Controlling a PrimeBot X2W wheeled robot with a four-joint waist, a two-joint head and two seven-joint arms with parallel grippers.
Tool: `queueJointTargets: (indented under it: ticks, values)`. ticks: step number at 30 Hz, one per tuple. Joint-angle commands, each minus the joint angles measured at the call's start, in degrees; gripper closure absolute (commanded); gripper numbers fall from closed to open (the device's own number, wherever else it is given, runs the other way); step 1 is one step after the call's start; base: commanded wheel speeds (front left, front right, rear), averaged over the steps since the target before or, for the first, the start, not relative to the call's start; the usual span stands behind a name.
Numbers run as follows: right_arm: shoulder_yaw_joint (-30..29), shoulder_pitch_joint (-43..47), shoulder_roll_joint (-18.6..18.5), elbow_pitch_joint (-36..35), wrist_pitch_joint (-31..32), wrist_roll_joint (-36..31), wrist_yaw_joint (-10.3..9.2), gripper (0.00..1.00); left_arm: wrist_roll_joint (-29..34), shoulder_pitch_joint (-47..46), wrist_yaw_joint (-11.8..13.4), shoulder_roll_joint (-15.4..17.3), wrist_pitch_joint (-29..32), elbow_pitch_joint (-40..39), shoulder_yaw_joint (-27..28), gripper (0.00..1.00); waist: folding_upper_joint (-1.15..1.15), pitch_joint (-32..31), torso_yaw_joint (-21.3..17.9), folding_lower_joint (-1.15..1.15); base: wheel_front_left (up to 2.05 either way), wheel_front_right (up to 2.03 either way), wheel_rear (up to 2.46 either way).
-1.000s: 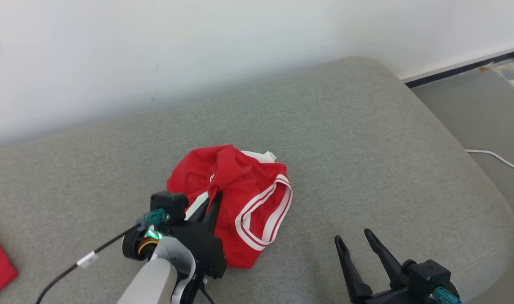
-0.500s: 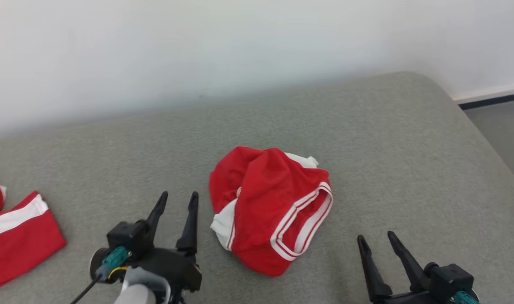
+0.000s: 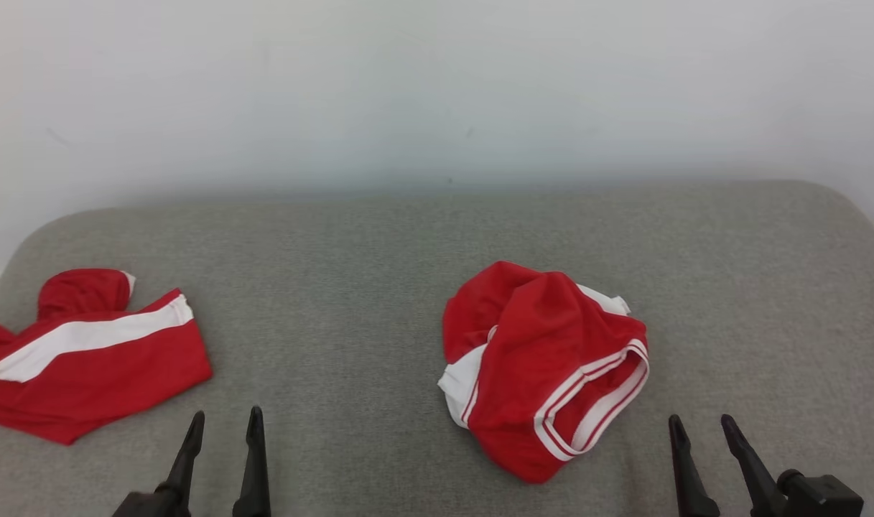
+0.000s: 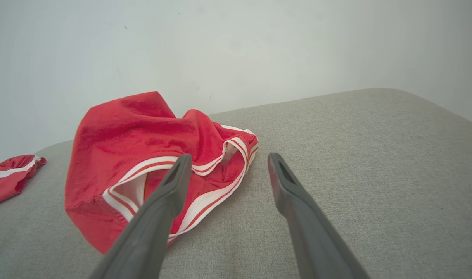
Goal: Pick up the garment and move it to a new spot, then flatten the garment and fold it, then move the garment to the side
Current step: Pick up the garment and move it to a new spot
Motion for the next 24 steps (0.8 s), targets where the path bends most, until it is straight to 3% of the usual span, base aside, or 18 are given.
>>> queueJointTargets:
  ticks: [1, 14, 24]
  values:
    - [-0.5, 0.7, -0.7, 0.4, -0.6, 0.6, -0.12, 0.00, 1.1, 1.7, -0.7, -0.2, -0.2, -0.7, 0.7, 0.00, 0.00, -1.5, 2.6, 0.00, 0.00, 0.00, 0.00]
    - [-0.9, 3.4, -3.5, 4.3, -2.5, 1.5, -0.12, 0.00, 4.7, 8.4, -4.3, -1.2, -0.2, 0.0, 6.1, 0.00, 0.00, -3.0, 4.4, 0.00, 0.00, 0.00, 0.00]
    - [-0.6, 3.2, -2.9, 4.8, -2.6, 1.3, -0.12, 0.00, 6.2, 8.8, -5.3, -2.0, -0.2, 0.3, 6.5, 0.00, 0.00, -3.2, 3.2, 0.00, 0.00, 0.00, 0.00]
